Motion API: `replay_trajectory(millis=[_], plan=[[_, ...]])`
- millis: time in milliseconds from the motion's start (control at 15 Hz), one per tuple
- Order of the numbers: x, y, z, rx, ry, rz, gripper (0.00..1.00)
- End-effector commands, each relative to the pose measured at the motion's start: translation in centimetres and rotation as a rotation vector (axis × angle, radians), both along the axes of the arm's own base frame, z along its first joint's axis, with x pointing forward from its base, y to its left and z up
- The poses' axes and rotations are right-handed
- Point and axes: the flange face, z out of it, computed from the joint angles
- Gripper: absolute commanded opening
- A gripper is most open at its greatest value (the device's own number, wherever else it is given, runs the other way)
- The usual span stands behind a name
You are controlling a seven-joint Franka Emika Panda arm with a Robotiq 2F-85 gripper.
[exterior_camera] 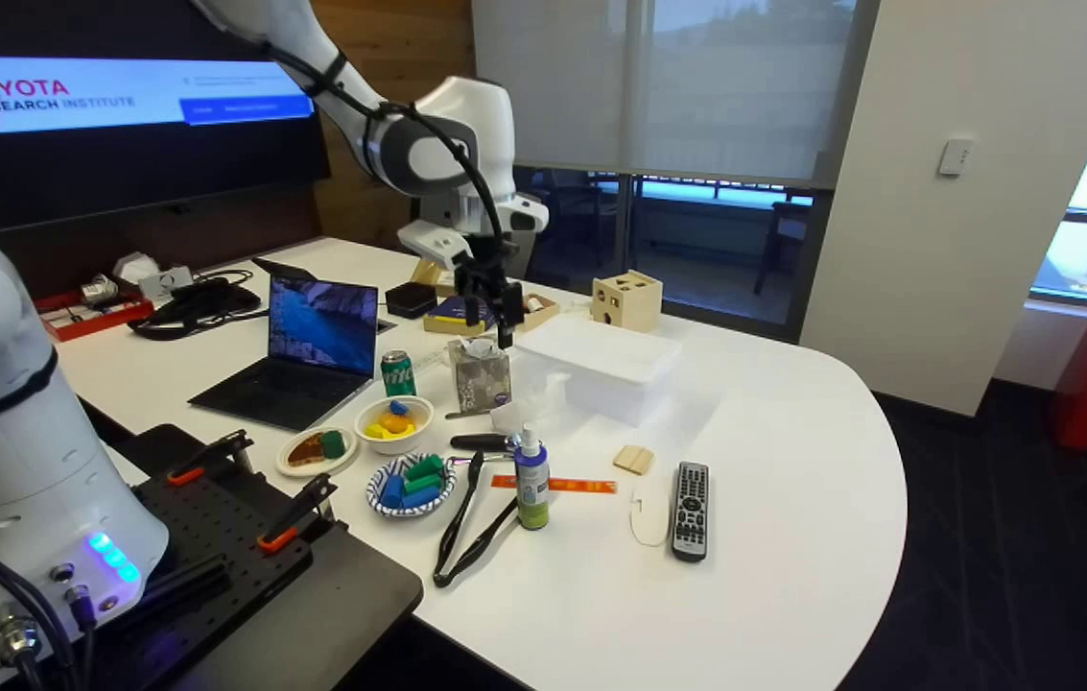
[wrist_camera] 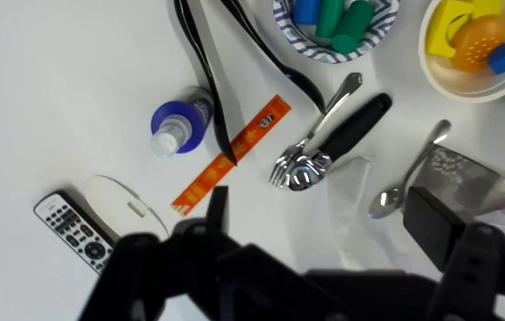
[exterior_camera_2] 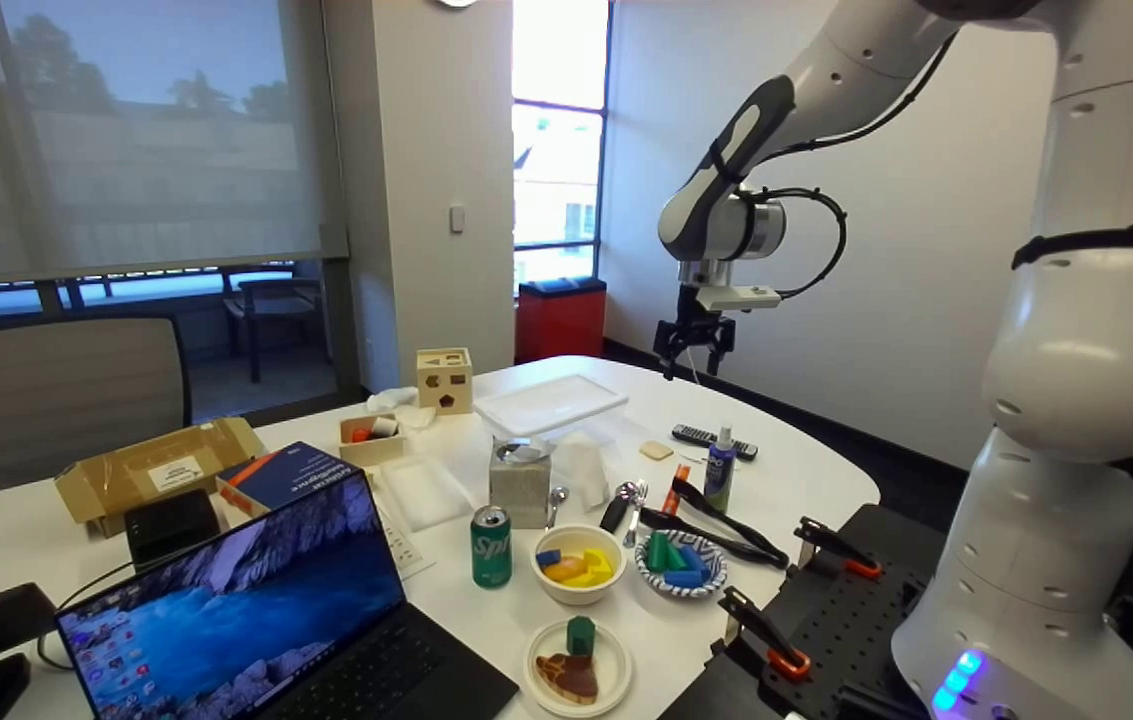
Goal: Put the blue bottle next to the Sprite can
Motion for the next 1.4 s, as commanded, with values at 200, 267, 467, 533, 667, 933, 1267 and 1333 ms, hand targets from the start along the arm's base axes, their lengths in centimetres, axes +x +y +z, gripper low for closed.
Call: replay_trajectory(millis=[200, 267, 467, 533, 667, 933, 1267, 1333], plan=[[1.9, -5.1, -6.4, -0.015, 0.089, -0.319, 1.00], [1.8, -5.7, -6.4, -0.021, 0.091, -0.352, 1.00], [1.4, -6.8, -7.3, -0.023, 0.110, -0.438, 1.00], [1.2, -7.1, -7.7, -0.023, 0.114, -0.461, 1.00], [0.7, -7.7, -8.6, -0.023, 0.124, -0.496, 1.00], [0.1, -8.6, -10.9, 0.006, 0.145, -0.546, 1.00], [-0.3, -9.7, -13.0, 0.019, 0.160, -0.586, 1.00], [-0.3, -9.9, -13.4, 0.020, 0.161, -0.591, 1.00]])
